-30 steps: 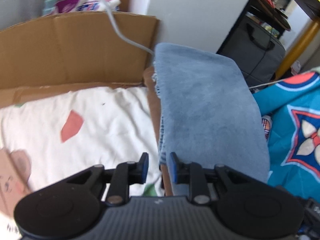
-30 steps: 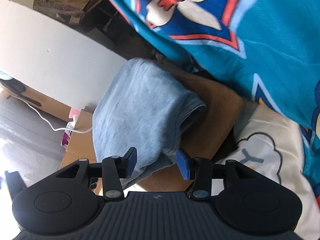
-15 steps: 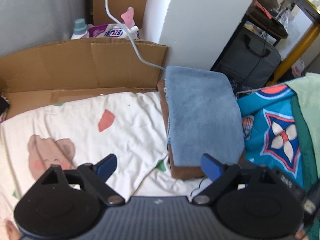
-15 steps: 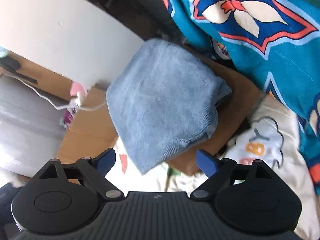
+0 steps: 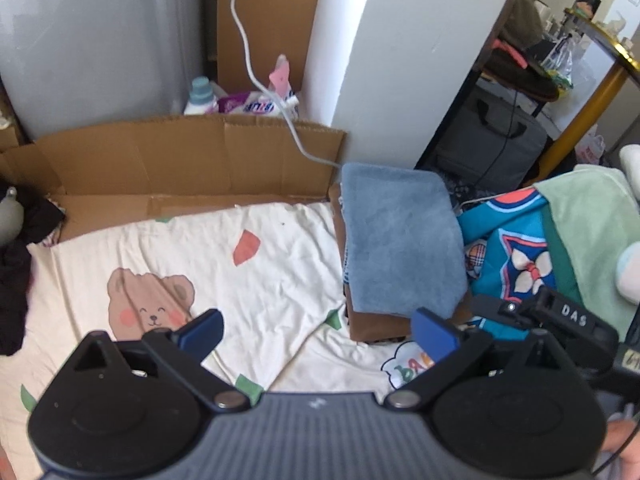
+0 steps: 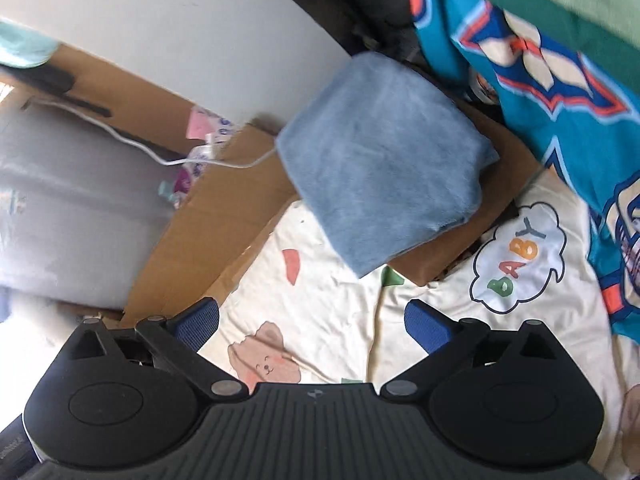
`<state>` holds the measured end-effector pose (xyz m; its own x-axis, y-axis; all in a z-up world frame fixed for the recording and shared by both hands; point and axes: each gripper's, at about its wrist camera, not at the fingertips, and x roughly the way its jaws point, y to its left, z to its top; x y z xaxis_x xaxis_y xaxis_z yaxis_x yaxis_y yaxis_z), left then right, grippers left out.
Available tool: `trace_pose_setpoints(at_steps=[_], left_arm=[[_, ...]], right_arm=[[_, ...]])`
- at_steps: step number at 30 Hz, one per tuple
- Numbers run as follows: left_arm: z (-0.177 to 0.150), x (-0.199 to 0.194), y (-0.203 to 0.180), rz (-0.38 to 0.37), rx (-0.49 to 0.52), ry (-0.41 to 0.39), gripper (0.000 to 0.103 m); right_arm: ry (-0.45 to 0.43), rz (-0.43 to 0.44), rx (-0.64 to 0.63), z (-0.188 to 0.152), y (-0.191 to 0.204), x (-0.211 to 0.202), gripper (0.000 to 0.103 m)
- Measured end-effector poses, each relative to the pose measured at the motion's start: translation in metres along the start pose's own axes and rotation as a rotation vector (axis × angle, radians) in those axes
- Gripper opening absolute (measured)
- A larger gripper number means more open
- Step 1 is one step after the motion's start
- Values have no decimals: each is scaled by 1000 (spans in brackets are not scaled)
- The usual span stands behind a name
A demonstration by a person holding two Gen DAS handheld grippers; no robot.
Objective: Fold clothes
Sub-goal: 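Withdraw both open tools up and away from the folded jeans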
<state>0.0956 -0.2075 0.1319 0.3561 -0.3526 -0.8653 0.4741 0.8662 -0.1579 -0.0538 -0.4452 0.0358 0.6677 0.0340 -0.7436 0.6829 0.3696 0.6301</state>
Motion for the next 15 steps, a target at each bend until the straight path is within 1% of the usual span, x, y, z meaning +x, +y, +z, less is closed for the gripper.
trace_pose_setpoints(at_steps=[2, 4, 7, 11, 15], left_arm=[[-3, -12, -1, -10, 1, -16, 102], [-7, -24, -5, -27, 32, -27, 102], [-15, -40, -8, -31, 70, -58, 102], [-26, -54, -8, -53, 58, -69, 102], [-38, -67, -5, -46, 54, -85, 102]], right_arm=[[-30, -4, -13, -5, 9, -16, 102], [-56, -29, -40, -12, 19, -31, 102], [-100, -58, -77, -20, 29, -51, 102], [-150, -92, -126, -35, 37, -69, 102], [-177, -80, -204, -44, 43, -79, 102]])
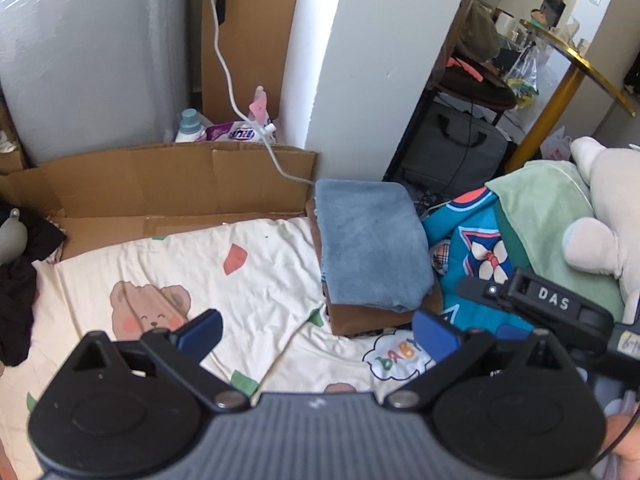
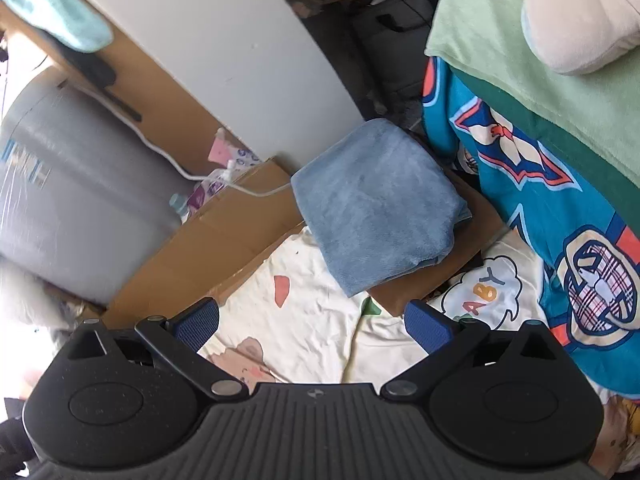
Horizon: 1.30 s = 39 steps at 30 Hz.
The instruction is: Fold clothes
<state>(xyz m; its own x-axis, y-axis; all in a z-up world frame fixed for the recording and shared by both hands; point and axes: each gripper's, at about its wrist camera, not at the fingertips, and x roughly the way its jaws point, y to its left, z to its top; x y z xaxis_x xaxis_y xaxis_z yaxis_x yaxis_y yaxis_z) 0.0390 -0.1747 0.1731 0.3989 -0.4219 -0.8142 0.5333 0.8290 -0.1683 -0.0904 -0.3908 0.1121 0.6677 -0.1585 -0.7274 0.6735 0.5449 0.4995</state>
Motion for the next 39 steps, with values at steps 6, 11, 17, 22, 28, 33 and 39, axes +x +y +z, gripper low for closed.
trace_pose_setpoints(at_steps=[6, 11, 17, 22, 28, 33, 39], left_arm=[[-12, -21, 7, 24, -49, -28, 102], [-18, -42, 12, 48, -71, -73, 102], [-31, -68, 13, 77, -25, -127, 102], [-39, -78, 16, 93, 12, -165, 102], [-51, -71, 30, 148, 13, -206, 102], [-59, -55, 46, 182, -6, -201, 102], [-71, -44, 66, 211, -73, -194, 102]], right_arm=[[-79, -5, -191, -19, 14, -7, 102], [-60, 12, -221, -26, 18, -5, 102], [-67, -25, -297, -35, 23, -9, 102], [-78, -87, -330, -40, 30, -13, 102], [-100, -111, -388, -46, 48, -22, 102], [-115, -130, -474, -55, 60, -18, 102], [-95, -123, -506, -68, 68, -11, 102]])
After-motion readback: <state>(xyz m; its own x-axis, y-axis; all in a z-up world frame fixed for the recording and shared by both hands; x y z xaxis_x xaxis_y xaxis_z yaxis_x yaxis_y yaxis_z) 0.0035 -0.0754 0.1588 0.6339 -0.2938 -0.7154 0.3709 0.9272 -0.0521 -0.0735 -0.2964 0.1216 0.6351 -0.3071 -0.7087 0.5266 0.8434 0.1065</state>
